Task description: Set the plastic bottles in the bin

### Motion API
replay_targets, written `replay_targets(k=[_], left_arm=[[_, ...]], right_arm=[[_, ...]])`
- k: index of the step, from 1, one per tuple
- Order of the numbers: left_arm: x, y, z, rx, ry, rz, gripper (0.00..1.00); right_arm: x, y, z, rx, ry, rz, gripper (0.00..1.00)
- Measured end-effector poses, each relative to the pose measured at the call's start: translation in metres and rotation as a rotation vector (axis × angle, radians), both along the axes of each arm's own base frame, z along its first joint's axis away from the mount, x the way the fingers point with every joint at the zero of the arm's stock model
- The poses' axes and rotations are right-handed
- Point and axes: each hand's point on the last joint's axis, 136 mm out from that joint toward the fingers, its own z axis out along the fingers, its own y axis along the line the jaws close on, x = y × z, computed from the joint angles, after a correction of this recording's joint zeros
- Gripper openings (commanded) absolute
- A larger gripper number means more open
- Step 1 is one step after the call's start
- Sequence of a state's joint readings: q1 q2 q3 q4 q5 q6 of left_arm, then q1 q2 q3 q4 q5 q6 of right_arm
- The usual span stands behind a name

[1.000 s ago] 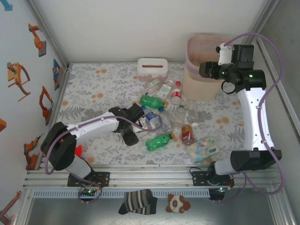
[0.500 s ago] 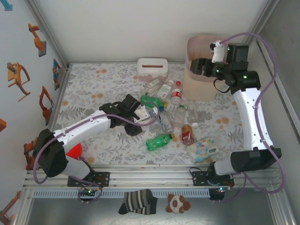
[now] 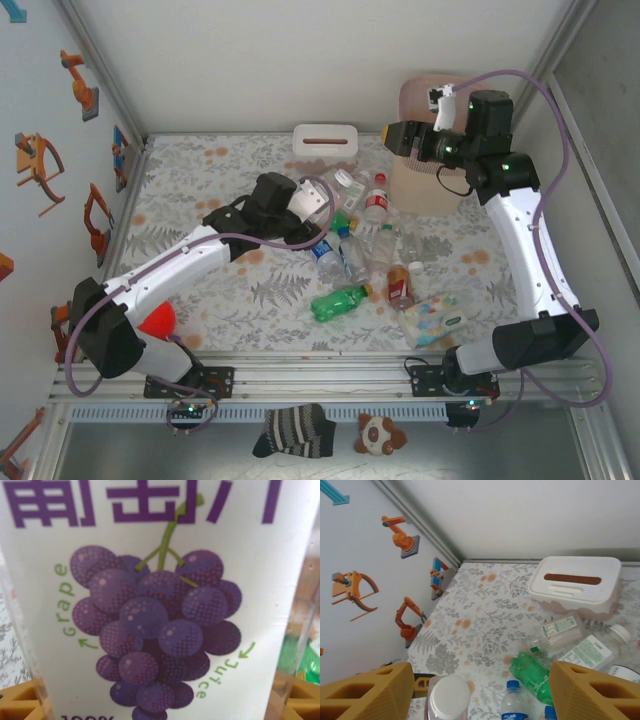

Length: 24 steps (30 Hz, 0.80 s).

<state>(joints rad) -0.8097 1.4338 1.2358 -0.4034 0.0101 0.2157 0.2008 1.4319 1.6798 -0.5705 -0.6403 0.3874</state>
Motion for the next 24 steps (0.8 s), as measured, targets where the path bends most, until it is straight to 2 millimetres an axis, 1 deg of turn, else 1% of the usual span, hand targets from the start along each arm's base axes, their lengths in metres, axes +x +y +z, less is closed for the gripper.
replay_targets(k=[2, 10, 13, 15, 20, 24], left_arm=[[0.002, -0.005, 0.008, -0.039, -0.008, 0.002, 0.55], [0.01, -0.032, 0.059, -0.229, -0.051, -0.024, 0.55], [0.012, -0.042, 0.07, -0.27, -0.048, -0.042, 0.55], [0.014, -0.048, 0.074, -0.284, -0.044, -0.05, 0.55], [0.021, -0.06, 0.071, -0.281, -0.026, -0.056, 0.55], [0.021, -0.069, 0.069, -0.276, -0.017, -0.07, 0.55]], right_arm=[[-0.002, 0.005, 0.001, 0.01, 0.002, 0.018, 0.71], [-0.007, 0.019, -0.002, 0.049, 0.035, 0.082, 0.71], [-0.009, 0.024, -0.004, 0.059, 0.046, 0.108, 0.7], [-0.011, 0.028, -0.005, 0.065, 0.053, 0.126, 0.7], [-0.015, 0.035, -0.003, 0.076, 0.053, 0.158, 0.7], [-0.017, 0.041, -0.005, 0.075, 0.06, 0.175, 0.69]])
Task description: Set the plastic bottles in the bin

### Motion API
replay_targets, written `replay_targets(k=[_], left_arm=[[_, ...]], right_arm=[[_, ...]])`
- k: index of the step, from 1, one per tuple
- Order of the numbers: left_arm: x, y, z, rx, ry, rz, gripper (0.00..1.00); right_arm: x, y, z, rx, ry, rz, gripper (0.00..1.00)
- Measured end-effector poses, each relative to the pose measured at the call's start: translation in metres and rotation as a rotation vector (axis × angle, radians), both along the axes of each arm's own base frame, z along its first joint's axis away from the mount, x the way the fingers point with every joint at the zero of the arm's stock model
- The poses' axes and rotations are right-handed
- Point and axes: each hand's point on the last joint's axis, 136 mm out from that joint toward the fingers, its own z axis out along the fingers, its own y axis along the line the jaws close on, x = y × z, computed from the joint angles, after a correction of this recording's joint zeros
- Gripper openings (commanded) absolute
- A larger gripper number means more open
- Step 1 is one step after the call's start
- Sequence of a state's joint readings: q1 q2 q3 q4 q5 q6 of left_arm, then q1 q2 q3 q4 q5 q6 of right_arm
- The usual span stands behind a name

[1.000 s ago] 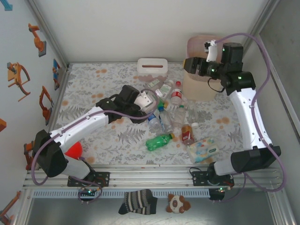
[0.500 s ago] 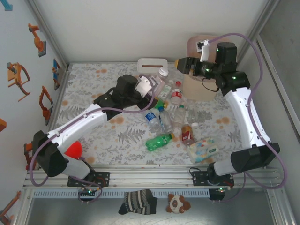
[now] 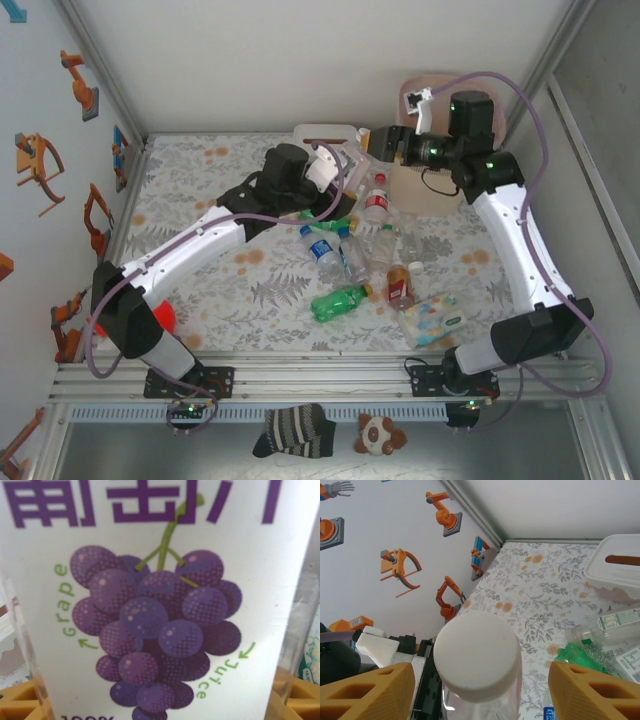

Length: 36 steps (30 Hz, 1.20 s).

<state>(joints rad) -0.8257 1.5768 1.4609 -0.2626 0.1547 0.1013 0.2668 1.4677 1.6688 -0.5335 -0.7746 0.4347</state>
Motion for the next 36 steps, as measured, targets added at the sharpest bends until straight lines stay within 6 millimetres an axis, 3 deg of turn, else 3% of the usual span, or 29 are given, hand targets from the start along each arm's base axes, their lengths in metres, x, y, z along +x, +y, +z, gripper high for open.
replay_targets(k=[9, 16, 22, 29, 36], left_arm=[[-0.006, -0.012, 0.012, -0.017, -0.014, -0.028, 0.55], [-0.006, -0.012, 0.009, -0.007, -0.007, -0.028, 0.56], [-0.005, -0.01, 0.006, 0.006, -0.002, -0.021, 0.67], [-0.005, -0.009, 0.007, -0.005, -0.014, -0.017, 0.79], [-0.012, 0.002, 0.0, 0.006, -0.012, -0.004, 0.8]], right_arm=[[0.001, 0.015, -0.014, -0.009, 0.036, 0.038, 0.64], [0.0, 0.021, -0.02, -0.01, 0.058, 0.058, 0.54], [0.0, 0.021, -0.023, -0.022, 0.073, 0.056, 0.5], [0.006, 0.016, -0.021, -0.053, 0.053, 0.01, 0.49], [0.016, 0.003, -0.003, -0.102, -0.026, -0.066, 0.49]])
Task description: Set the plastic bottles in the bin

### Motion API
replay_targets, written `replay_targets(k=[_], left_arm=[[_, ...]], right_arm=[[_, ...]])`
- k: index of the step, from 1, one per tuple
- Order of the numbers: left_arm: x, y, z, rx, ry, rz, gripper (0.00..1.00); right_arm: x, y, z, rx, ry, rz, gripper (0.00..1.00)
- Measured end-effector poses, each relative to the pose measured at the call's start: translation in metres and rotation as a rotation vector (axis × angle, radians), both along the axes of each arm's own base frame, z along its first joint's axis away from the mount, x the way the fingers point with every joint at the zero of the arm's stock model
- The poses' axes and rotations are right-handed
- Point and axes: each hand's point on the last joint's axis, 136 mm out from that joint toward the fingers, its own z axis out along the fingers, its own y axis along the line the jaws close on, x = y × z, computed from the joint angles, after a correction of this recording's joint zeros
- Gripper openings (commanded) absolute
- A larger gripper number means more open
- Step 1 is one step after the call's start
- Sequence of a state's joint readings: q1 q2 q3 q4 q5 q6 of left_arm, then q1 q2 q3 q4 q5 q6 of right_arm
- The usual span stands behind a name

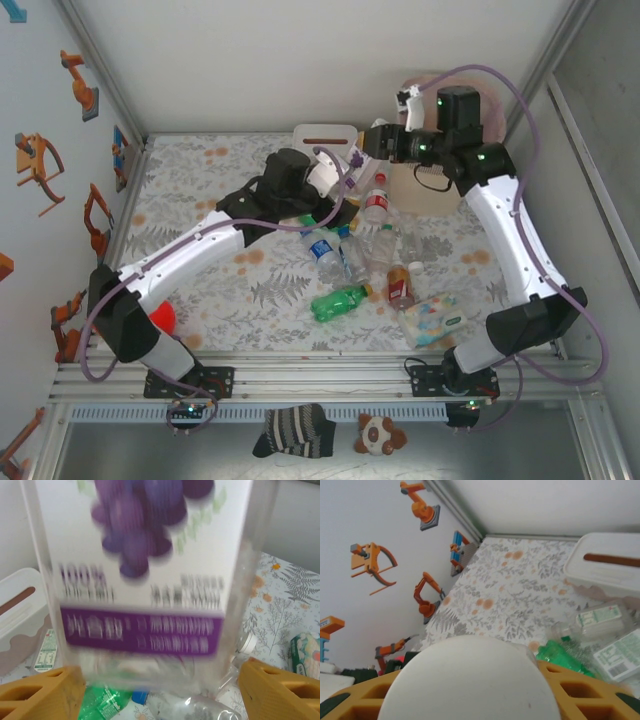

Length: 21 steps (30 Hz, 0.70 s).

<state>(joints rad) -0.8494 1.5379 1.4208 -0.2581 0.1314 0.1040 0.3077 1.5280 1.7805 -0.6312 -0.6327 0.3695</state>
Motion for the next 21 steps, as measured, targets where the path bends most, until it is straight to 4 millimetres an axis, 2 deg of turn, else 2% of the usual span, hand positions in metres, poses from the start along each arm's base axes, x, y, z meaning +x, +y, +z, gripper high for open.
replay_targets(k=[4, 12, 18, 21], left_arm=[[-0.006, 0.008, -0.003, 0.004, 0.004, 0.007, 0.8], [-0.017, 0.022, -0.015, 0.009, 0.038, 0.026, 0.8], [-0.02, 0.031, -0.025, 0.02, 0.054, 0.051, 0.81], [-0.023, 0.036, -0.023, 0.018, 0.048, 0.058, 0.81]], right_arm=[[0.015, -0.018, 0.018, -0.032, -0.067, -0.074, 0.5], [0.066, -0.072, 0.042, -0.152, -0.176, -0.288, 0.5], [0.106, -0.12, 0.049, -0.211, -0.214, -0.458, 0.5], [0.12, -0.142, 0.044, -0.25, -0.213, -0.53, 0.5]])
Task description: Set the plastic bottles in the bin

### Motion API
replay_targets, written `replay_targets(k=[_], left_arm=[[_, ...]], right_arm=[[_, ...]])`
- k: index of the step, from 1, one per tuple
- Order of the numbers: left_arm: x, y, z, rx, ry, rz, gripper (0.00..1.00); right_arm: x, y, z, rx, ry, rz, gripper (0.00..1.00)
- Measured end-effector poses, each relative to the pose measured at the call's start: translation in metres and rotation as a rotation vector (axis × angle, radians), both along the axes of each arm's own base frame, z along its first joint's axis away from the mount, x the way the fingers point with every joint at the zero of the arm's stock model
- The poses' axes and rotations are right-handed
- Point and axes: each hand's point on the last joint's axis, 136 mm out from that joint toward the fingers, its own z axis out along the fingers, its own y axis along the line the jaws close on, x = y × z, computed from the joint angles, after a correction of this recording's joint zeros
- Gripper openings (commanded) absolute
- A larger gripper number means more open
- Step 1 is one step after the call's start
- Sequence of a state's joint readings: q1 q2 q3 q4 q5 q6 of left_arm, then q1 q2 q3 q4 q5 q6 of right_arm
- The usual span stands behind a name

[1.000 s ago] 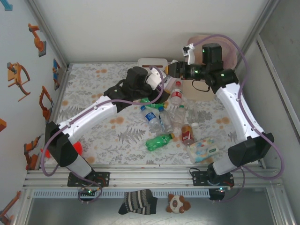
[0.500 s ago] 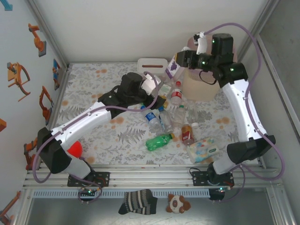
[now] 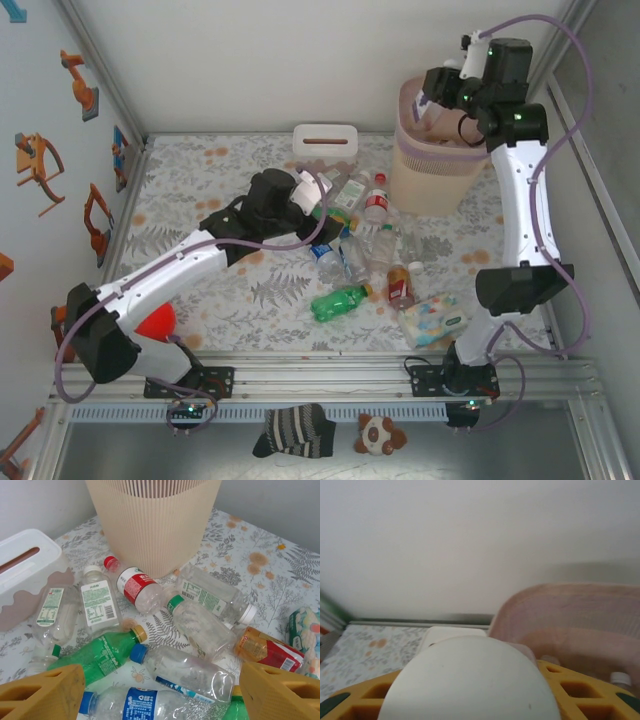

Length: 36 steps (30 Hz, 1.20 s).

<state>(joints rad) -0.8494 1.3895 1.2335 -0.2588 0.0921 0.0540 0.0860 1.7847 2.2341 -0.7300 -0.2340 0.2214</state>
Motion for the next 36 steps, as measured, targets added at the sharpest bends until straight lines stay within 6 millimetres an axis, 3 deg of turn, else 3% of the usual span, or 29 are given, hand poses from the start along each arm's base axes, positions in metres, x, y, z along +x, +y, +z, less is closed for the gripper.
replay_targets(k=[5, 12, 23, 36], left_arm=[[-0.001, 0.005, 0.005, -0.007, -0.013, 0.015, 0.81], [-0.002, 0.009, -0.007, 0.013, 0.003, 0.025, 0.81], [-0.002, 0.009, -0.008, 0.01, 0.013, 0.03, 0.81], [-0.002, 0.009, -0.009, 0.011, 0.013, 0.031, 0.81]], right_arm=[[0.014, -0.025, -0.022, -0.074, 0.042, -0.09, 0.5], [0.019, -0.043, -0.06, -0.203, 0.146, -0.15, 0.5], [0.044, -0.078, -0.133, -0.45, 0.326, -0.228, 0.51], [0.085, -0.098, -0.171, -0.614, 0.339, -0.258, 0.51]])
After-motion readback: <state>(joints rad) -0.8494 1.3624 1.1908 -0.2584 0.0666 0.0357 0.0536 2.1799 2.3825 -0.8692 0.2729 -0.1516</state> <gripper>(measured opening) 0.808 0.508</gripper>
